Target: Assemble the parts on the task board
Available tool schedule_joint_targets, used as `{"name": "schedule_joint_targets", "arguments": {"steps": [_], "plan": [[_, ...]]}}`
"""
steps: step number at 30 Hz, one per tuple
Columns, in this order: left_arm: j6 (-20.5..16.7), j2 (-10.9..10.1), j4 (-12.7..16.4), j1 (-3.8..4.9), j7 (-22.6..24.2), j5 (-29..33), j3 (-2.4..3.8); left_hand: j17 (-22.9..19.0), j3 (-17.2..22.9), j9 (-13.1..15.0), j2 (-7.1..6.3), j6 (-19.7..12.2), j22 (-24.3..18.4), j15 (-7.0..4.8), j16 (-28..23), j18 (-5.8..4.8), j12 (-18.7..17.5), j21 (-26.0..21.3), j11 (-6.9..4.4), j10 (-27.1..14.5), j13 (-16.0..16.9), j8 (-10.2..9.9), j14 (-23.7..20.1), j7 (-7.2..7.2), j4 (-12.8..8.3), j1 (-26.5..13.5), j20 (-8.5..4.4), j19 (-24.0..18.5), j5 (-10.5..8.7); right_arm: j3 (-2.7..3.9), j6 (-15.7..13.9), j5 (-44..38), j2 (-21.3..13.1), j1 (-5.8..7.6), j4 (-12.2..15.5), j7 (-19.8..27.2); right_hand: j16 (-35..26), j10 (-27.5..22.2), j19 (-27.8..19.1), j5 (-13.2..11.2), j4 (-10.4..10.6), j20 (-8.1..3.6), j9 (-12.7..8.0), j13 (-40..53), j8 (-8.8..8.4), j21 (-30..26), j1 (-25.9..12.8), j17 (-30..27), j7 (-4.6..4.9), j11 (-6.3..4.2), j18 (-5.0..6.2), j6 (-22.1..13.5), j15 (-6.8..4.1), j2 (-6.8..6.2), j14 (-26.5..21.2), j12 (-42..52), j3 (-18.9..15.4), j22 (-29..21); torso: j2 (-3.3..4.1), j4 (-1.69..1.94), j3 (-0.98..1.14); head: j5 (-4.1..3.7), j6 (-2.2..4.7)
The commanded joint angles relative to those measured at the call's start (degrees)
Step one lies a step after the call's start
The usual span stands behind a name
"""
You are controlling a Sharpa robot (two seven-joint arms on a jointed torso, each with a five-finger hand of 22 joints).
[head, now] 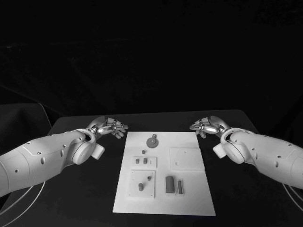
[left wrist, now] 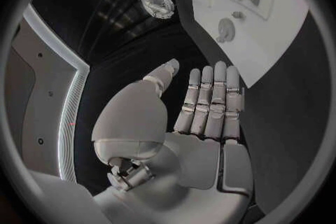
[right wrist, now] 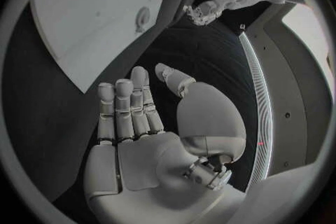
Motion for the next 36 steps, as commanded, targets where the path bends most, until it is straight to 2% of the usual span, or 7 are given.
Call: {"name": "schedule_joint_targets", "arguments": {"steps": [1,6,25,26,29,30,36], "plan": [[-0.39,1.29,-1.81,0.06,2.62,3.95,0.09,-0.40,-0.20,-0.14,-0.21,-0.91,-0.15,0.07,-0.48,0.46,-0.85,-0.58,-0.14,-0.92,-0.20,-0.35,-0.96,-0.07,-0.31,0.25,0.21,-0.71,-0.07,1.08,3.76,8.48,2.40,-1.20,-4.33,6.06,-7.72,-0.62,-2.63,-0.14,-0.06,0.96,0.13,-2.58,0.01,-3.60,-1.24,-3.84,-0.17,0.82,-1.71,-1.58,1.82,0.60,-0.99,-5.43,-1.85,-2.85,-1.16,-0.23,0.32,0.27,1.47],[0.00,3.42,-4.59,0.05,3.26,6.08,0.26,-1.75,-0.57,-0.44,-0.34,-3.14,-0.60,0.51,-0.93,-0.09,-2.66,-2.08,-0.53,-3.10,-0.42,-0.95,-3.78,-0.45,-0.29,-0.19,0.68,-2.78,-0.08,3.57,6.02,9.59,4.97,-2.51,-7.68,6.56,-23.04,-2.85,-8.60,-0.08,0.25,2.51,0.42,-4.09,0.22,-10.34,-2.11,-10.53,-0.32,1.36,-3.83,-4.32,4.14,1.41,-3.96,-15.18,-3.73,-8.23,-1.41,-0.40,0.41,0.55,2.73],[2.09,7.27,-7.88,-0.21,4.26,7.24,0.45,-6.59,-3.03,-0.89,-0.70,-11.88,-0.72,0.82,-1.06,-2.75,-5.20,-6.23,-1.61,-14.00,-0.77,-1.26,-12.77,-2.06,0.29,-2.71,2.04,-11.30,-0.20,5.73,9.40,13.07,7.35,-5.01,-8.97,7.37,-37.59,-7.14,-21.72,-0.14,1.67,3.61,0.37,-3.80,-0.22,-19.25,-8.12,-15.78,0.00,2.18,-9.91,-8.92,5.63,2.49,-11.26,-27.31,-10.50,-14.40,-1.33,-0.31,0.47,0.98,6.25],[0.53,7.10,-8.14,-0.15,2.81,6.34,0.39,-37.44,-19.26,-26.77,4.97,-53.14,-19.02,-7.68,-16.84,-3.01,-21.27,-61.34,-8.15,-55.53,-17.69,-19.24,-56.56,-8.41,4.67,-21.07,-2.92,-36.00,-11.04,5.70,7.58,11.68,7.43,-4.69,-9.00,6.05,-66.69,-55.88,-39.41,-10.64,6.89,-2.62,-33.54,-21.18,-19.27,-38.29,-59.43,-43.08,-8.69,-6.39,-10.67,-53.30,-2.21,6.90,-54.64,-53.96,-33.33,-42.32,-1.31,-0.29,0.51,0.90,5.77],[-0.12,6.89,-7.46,-0.28,3.03,6.57,0.54,-37.44,-19.26,-26.77,4.97,-53.14,-19.02,-7.68,-16.84,-3.01,-21.27,-61.34,-8.15,-55.53,-17.69,-19.24,-56.56,-8.41,4.67,-25.12,-2.92,-36.00,-11.04,5.67,7.00,11.99,7.19,-4.68,-8.32,6.23,-66.69,-55.88,-39.41,-10.64,6.89,-2.62,-33.54,-21.18,-19.27,-42.24,-59.43,-43.08,-8.69,-6.39,-10.67,-53.30,-2.21,6.90,-54.64,-53.96,-33.33,-42.32,-1.65,-0.24,0.27,0.76,5.57],[-0.55,6.75,-7.01,-0.37,3.17,6.73,0.64,-37.44,-19.26,-26.77,4.97,-53.14,-19.02,-7.68,-16.84,-3.01,-21.27,-61.34,-8.15,-55.53,-17.69,-19.24,-56.56,-8.41,4.67,-65.29,-2.92,-36.00,-11.04,5.65,6.62,12.19,7.03,-4.67,-7.87,6.35,-66.69,-55.88,-39.41,-10.64,6.89,-2.62,-33.54,-21.18,-19.27,-83.30,-59.43,-43.08,-8.69,-6.39,-10.67,-53.30,-2.21,6.90,-54.64,-53.96,-33.33,-42.32,-1.88,-0.20,0.12,0.66,5.44],[-5.41,5.17,-1.92,-1.34,4.77,8.48,1.74,-37.44,-19.26,-26.77,4.97,-53.14,-19.02,-7.68,-16.84,-3.01,-21.27,-61.34,-8.15,-55.53,-17.69,-19.24,-56.56,-8.41,4.67,-65.29,-2.92,-36.00,-11.04,5.45,2.30,14.45,5.22,-4.55,-2.78,7.68,-66.69,-55.88,-39.41,-10.64,6.89,-2.62,-33.54,-21.18,-19.27,-83.30,-59.43,-43.08,-8.69,-6.39,-10.67,-53.30,-2.21,6.90,-54.64,-53.96,-33.33,-42.32,-4.20,0.14,-1.45,-0.31,4.08]]}}
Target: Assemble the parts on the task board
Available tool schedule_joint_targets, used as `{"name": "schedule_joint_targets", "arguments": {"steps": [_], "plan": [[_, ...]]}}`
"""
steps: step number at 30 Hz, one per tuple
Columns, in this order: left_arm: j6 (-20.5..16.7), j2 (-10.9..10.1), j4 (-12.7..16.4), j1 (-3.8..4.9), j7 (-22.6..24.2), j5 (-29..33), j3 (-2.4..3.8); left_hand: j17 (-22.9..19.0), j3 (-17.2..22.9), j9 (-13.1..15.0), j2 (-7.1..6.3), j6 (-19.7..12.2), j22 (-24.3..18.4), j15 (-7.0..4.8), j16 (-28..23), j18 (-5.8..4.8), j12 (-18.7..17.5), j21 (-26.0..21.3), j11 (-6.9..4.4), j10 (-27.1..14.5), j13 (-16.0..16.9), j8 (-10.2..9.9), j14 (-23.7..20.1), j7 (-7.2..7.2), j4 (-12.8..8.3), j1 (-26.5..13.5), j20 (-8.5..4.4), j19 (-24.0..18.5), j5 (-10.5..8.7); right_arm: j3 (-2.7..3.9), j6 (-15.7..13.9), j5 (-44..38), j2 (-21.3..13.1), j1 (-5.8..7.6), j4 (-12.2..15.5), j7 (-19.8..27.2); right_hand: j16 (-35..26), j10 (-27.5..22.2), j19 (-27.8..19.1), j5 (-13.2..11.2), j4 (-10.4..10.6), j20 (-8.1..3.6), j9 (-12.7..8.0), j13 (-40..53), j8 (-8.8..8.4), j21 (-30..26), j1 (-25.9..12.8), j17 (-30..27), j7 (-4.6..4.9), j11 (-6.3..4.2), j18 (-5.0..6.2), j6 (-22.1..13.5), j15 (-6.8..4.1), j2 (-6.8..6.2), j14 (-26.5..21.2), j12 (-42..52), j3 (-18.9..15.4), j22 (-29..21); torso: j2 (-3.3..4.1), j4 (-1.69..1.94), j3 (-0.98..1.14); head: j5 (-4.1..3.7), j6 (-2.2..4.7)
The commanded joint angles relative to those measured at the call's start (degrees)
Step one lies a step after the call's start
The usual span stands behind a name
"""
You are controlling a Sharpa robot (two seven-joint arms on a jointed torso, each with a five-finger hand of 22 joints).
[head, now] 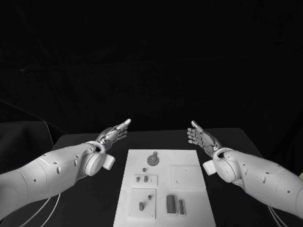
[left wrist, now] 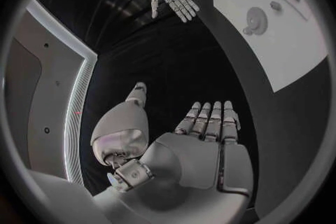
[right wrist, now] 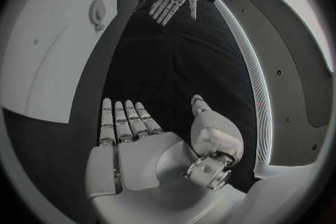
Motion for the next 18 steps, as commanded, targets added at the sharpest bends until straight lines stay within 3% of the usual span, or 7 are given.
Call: {"name": "schedule_joint_targets", "arguments": {"steps": [1,3,6,14,18], "plan": [[-5.78,-0.86,3.58,-0.57,2.37,2.26,0.68,-7.49,-3.94,-6.29,1.36,-10.01,-4.45,-2.08,-3.84,-0.88,-3.91,-13.38,-1.60,-10.09,-4.11,-4.38,-10.63,-1.54,1.07,-23.81,-1.18,-6.02,-2.63,-0.06,-4.89,2.65,-1.13,0.23,3.49,2.07,-7.07,-11.83,-4.29,-2.59,1.26,-1.53,-8.25,-4.23,-4.62,-26.09,-12.40,-6.64,-2.11,-2.09,-0.80,-10.77,-1.93,0.97,-10.54,-6.48,-5.55,-6.79,-2.20,0.33,-1.49,-0.77,-1.13],[-8.48,-1.74,6.41,-1.12,3.26,3.24,1.30,-7.49,-3.94,-6.29,1.36,-10.01,-4.45,-2.08,-3.84,-0.88,-3.91,-13.38,-1.60,-10.09,-4.11,-4.38,-10.63,-1.54,1.07,-23.81,-1.18,-6.02,-2.63,-0.18,-7.30,3.91,-2.13,0.30,6.32,2.81,-7.07,-11.83,-4.29,-2.59,1.26,-1.53,-8.25,-4.23,-4.62,-26.09,-12.40,-6.64,-2.11,-2.09,-0.80,-10.77,-1.93,0.97,-10.54,-6.48,-5.55,-6.79,-2.70,0.40,-1.84,-0.99,-1.43],[-14.17,-3.59,12.37,-2.26,5.13,5.30,2.59,-7.49,-3.94,-6.29,1.36,-10.01,-4.45,-2.08,-3.84,-0.88,-3.91,-13.38,-1.60,-10.09,-4.11,-4.38,-10.63,-1.54,1.07,-23.81,-1.18,-6.02,-2.63,-0.38,-11.59,6.17,-3.94,0.42,11.39,4.14,-7.07,-11.83,-4.29,-2.59,1.26,-1.53,-8.25,-4.23,-4.62,-26.09,-12.40,-6.64,-2.11,-2.09,-0.80,-10.77,-1.93,0.97,-10.54,-6.48,-5.55,-6.79,-3.03,0.45,-2.06,-1.12,-1.62],[-27.65,-7.97,26.50,-4.96,9.57,10.17,5.66,-7.49,-3.94,-6.29,1.36,-10.01,-4.45,-2.08,-3.84,-0.88,-3.91,-13.38,-1.60,-10.09,-4.11,-4.38,-10.63,-1.54,1.07,-23.81,-1.18,-6.02,-2.63,-1.04,-25.35,13.39,-9.70,0.80,27.62,8.39,-7.07,-11.83,-4.29,-2.59,1.26,-1.53,-8.25,-4.23,-4.62,-26.09,-12.40,-6.64,-2.11,-2.09,-0.80,-10.77,-1.93,0.97,-10.54,-6.48,-5.55,-6.79,-3.03,0.45,-2.06,-1.13,-1.62],[-31.64,-9.27,30.68,-5.76,10.88,11.61,6.57,-7.49,-3.94,-6.29,1.36,-10.01,-4.45,-2.08,-3.84,-0.88,-3.91,-13.38,-1.60,-10.09,-4.11,-4.38,-10.63,-1.54,1.07,-23.81,-1.18,-6.02,-2.63,-1.28,-30.45,16.07,-11.84,0.94,33.64,9.97,-7.07,-11.83,-4.29,-2.59,1.26,-1.53,-8.25,-4.23,-4.62,-26.09,-12.40,-6.64,-2.11,-2.09,-0.80,-10.77,-1.93,0.97,-10.54,-6.48,-5.55,-6.79,-3.03,0.45,-2.06,-1.13,-1.62]]}}
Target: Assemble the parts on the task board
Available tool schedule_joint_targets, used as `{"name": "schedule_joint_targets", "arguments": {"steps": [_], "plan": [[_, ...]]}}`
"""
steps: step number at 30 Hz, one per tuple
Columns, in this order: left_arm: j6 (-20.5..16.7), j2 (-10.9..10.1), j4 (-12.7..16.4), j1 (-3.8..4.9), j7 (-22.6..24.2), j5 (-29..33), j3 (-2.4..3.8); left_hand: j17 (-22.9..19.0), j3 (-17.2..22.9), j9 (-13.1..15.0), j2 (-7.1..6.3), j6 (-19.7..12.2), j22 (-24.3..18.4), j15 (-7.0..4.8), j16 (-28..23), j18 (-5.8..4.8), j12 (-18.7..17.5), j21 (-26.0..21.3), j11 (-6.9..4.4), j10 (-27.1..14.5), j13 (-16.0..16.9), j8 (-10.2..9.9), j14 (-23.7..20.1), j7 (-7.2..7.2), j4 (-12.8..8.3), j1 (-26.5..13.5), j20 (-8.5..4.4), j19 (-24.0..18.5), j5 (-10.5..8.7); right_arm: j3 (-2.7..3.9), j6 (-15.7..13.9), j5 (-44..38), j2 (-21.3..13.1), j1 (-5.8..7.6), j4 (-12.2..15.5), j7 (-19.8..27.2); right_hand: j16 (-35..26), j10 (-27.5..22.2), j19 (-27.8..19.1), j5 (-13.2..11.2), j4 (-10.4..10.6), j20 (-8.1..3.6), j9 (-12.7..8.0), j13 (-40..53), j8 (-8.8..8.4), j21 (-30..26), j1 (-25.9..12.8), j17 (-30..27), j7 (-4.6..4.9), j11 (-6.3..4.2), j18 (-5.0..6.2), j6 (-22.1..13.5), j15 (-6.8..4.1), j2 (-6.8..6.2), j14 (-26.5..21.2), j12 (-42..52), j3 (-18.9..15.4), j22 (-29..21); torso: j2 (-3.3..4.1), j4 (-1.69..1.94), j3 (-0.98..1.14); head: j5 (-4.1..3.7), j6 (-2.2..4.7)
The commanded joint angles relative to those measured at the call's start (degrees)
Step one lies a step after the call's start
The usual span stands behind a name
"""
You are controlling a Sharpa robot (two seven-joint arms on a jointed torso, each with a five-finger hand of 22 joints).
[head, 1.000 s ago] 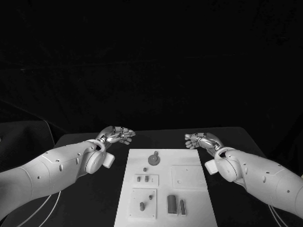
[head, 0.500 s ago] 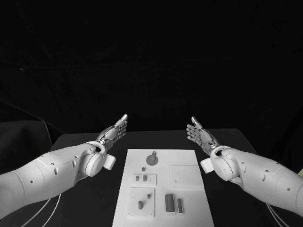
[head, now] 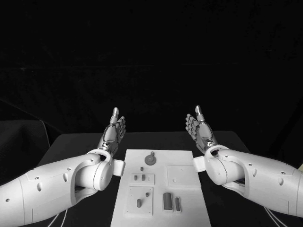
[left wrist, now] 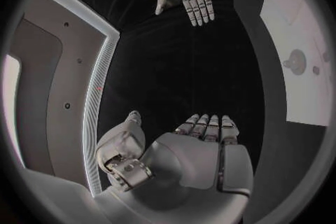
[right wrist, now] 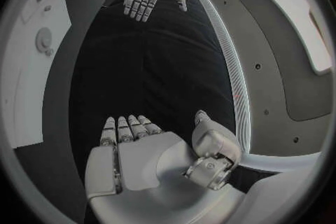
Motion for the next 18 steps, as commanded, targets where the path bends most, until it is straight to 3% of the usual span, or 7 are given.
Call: {"name": "schedule_joint_targets", "arguments": {"steps": [1,4,9,18], "plan": [[-9.81,-0.72,2.66,-0.45,4.59,4.01,0.47,-0.06,-0.22,-0.11,-0.02,-0.29,-0.08,0.00,-0.20,-0.90,-0.20,-0.20,0.00,-0.30,-0.10,-0.17,-0.20,0.01,0.02,-0.42,0.01,-0.21,-0.20,-0.13,-10.56,5.86,-1.28,0.10,4.01,4.69,-0.20,-0.21,-0.30,-0.39,0.00,0.00,-0.12,-0.10,-0.20,-0.20,-0.31,-0.15,0.01,0.00,-0.81,-0.25,0.00,-0.02,-0.29,-0.20,-0.26,-0.15,-0.06,0.00,-0.03,-0.01,0.00],[-11.51,-1.27,4.44,-0.79,5.15,4.62,0.86,-0.06,-0.22,-0.11,-0.02,-0.29,-0.08,0.00,-0.20,-0.90,-0.20,-0.20,0.00,-0.30,-0.10,-0.17,-0.20,0.01,0.02,-0.42,0.01,-0.21,-0.20,-0.27,-13.43,7.36,-2.49,0.18,7.39,5.57,-0.20,-0.21,-0.30,-0.39,0.00,0.00,-0.12,-0.10,-0.20,-0.20,-0.31,-0.15,0.01,0.00,-0.81,-0.25,0.00,-0.02,-0.29,-0.20,-0.26,-0.15,-0.06,0.00,-0.03,-0.01,0.00],[-11.94,-1.41,4.90,-0.88,5.29,4.78,0.96,-0.06,-0.22,-0.11,-0.02,-0.29,-0.08,0.00,-0.20,-0.90,-0.20,-0.20,0.00,-0.30,-0.10,-0.17,-0.20,0.01,0.02,-0.42,0.01,-0.21,-0.20,-0.37,-15.63,8.52,-3.41,0.24,9.99,6.25,-0.20,-0.21,-0.30,-0.39,0.00,0.00,-0.12,-0.10,-0.20,-0.20,-0.31,-0.15,0.01,0.00,-0.81,-0.25,0.00,-0.02,-0.29,-0.20,-0.26,-0.15,-0.06,0.00,-0.03,-0.01,0.00],[-11.94,-1.41,4.90,-0.88,5.29,4.78,0.96,-0.06,-0.22,-0.11,-0.02,-0.29,-0.08,0.00,-0.20,-0.90,-0.20,-0.20,0.00,-0.30,-0.10,-0.17,-0.20,0.01,0.02,-0.42,0.01,-0.21,-0.20,-0.38,-15.73,8.57,-3.45,0.25,10.11,6.28,-0.20,-0.21,-0.30,-0.39,0.00,0.00,-0.12,-0.10,-0.20,-0.20,-0.31,-0.15,0.01,0.00,-0.81,-0.25,0.00,-0.02,-0.29,-0.20,-0.26,-0.15,-0.06,0.00,-0.03,-0.01,0.00]]}}
